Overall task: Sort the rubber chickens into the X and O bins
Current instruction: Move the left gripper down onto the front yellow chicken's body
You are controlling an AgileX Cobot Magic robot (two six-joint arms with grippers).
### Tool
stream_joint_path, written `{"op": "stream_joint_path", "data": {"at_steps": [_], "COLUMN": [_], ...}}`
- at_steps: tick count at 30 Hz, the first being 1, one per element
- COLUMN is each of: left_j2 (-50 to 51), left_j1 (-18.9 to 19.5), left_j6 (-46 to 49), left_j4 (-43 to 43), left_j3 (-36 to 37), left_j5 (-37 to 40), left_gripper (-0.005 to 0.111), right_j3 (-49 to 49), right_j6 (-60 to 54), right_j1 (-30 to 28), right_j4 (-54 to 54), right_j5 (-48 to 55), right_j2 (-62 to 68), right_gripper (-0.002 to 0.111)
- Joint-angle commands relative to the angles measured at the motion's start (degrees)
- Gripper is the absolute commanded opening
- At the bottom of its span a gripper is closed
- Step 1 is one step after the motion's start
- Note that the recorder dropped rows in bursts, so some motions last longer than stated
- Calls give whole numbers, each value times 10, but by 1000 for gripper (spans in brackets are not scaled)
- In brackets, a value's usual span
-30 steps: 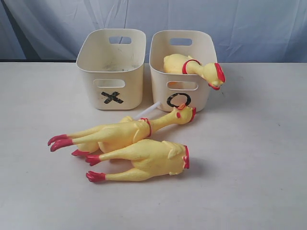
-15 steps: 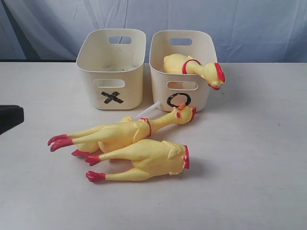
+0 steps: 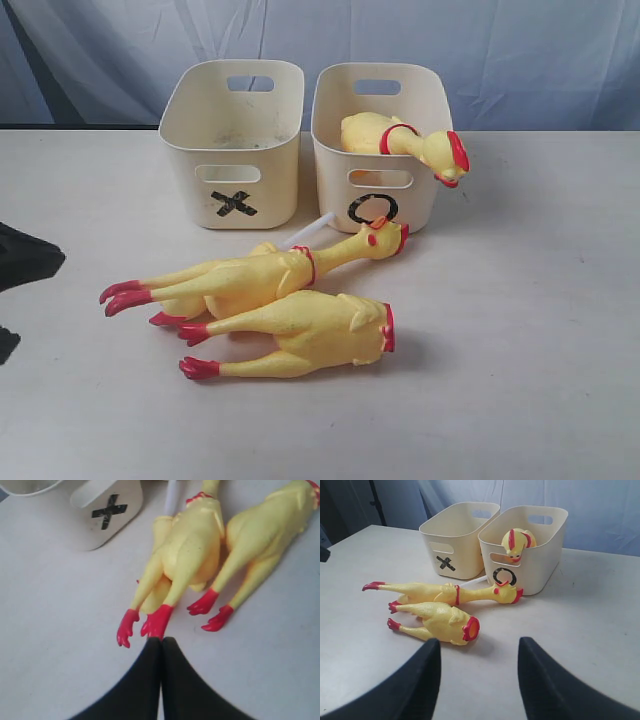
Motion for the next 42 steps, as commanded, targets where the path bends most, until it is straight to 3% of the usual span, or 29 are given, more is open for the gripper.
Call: {"op": "stream_joint_path", "data": {"at_steps": [1,9,14,19,25,42], "left_j2": [19,79,158,227,289,373], "left_j1": [-91,-285,-354,-369,-369,-381], "left_j6": [-4,-21,-49,-66,-65,-64], "left_j4": [51,185,223,212,230,304], "left_j3": [-5,-5,-5,-5,-5,-6], "left_j5": [-12,-107,-185,-290,-340,-434], "left_gripper": [0,2,18,40,52,54], "right_j3": [3,3,3,3,3,3], "right_j6": [-4,-4,-4,-4,-5,-6], "right_j1": [-2,-2,-2,-2,-2,-2], "right_j4": [1,5,5,5,5,6], "right_j5": [-7,-7,-7,-7,-7,-7], "right_j2": [-3,-3,-3,-3,-3,-3], "right_gripper": [46,46,46,46,46,46]}}
